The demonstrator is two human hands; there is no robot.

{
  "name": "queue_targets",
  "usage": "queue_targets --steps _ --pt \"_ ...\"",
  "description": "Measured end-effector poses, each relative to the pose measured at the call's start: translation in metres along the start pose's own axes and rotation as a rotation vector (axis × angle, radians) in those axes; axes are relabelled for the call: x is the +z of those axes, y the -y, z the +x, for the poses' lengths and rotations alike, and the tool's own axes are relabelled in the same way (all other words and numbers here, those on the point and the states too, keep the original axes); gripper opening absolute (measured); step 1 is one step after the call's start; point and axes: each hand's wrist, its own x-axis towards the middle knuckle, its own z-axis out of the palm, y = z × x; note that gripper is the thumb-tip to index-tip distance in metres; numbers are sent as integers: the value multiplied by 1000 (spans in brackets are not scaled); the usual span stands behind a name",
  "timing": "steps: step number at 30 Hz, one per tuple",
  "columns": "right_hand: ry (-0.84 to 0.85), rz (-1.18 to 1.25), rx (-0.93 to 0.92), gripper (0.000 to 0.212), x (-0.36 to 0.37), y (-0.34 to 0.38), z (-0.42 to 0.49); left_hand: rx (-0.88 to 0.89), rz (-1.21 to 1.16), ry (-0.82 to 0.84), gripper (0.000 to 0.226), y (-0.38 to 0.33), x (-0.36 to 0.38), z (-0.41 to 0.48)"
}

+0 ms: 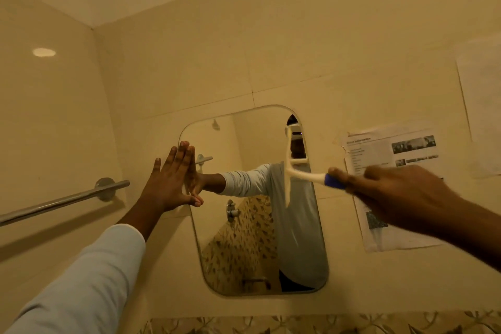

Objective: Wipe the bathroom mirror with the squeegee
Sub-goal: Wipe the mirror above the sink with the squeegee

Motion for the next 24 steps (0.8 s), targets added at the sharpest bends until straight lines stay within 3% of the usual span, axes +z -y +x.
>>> queue_targets --steps 5,12,17,24 --pt "2 160 -199 58 36 85 48 11 -38 -6 161 2 1 0" --pt "56 172 -282 64 50 161 103 -5 -73 -12 157 4 3 0" --pt "76 186 -241 66 52 162 97 -7 -109 -7 157 3 1 -1" --pt "109 144 -137 71 55 112 55 -1 -100 5 161 -2 -3 -3"
